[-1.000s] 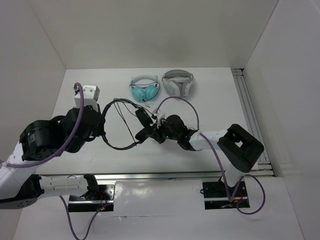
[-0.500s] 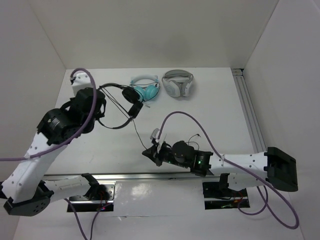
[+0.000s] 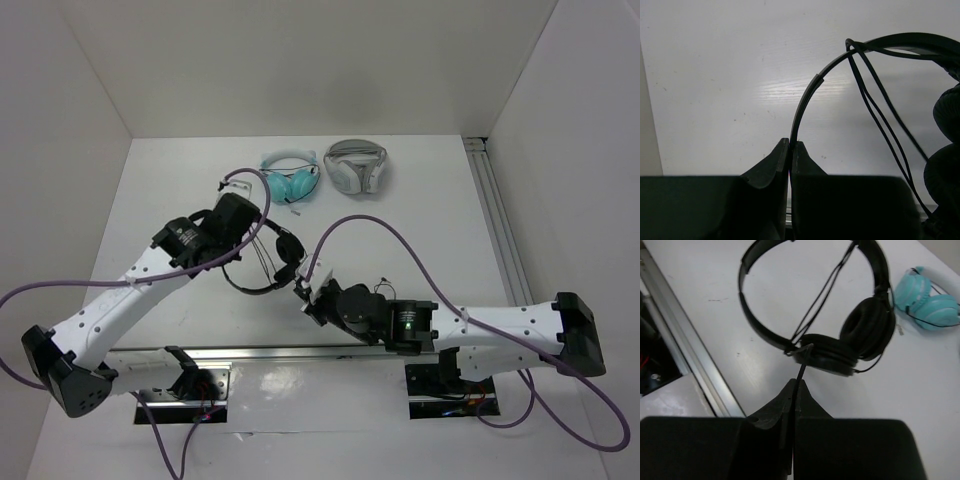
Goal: Wrap the headphones
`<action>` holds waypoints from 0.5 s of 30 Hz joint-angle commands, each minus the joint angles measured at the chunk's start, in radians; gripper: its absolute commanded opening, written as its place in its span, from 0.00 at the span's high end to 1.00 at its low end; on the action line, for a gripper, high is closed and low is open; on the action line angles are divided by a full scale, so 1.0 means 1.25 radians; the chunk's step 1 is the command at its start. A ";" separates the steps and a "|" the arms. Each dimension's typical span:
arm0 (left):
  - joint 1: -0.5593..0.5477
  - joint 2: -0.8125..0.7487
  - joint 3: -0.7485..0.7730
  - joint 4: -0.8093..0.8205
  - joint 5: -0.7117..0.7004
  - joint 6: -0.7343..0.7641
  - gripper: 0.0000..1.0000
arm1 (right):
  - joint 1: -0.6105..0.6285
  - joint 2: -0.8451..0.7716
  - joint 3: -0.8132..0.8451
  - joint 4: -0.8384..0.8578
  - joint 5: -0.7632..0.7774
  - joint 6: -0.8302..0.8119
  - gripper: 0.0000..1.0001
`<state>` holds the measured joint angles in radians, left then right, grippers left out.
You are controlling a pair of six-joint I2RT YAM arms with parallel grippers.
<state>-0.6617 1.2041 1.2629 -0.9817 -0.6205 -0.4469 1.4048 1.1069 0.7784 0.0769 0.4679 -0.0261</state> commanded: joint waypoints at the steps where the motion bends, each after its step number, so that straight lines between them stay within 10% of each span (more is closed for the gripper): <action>1: -0.007 -0.060 -0.021 0.082 0.070 0.060 1.00 | 0.004 -0.024 0.066 -0.103 0.120 -0.035 1.00; 15: -0.225 -0.005 -0.063 0.066 0.183 0.106 1.00 | 0.011 0.025 0.159 -0.109 0.295 -0.163 0.92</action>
<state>-0.9001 1.1759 1.1862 -0.9154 -0.4183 -0.3397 1.4117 1.1160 0.9241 -0.0917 0.7483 -0.1669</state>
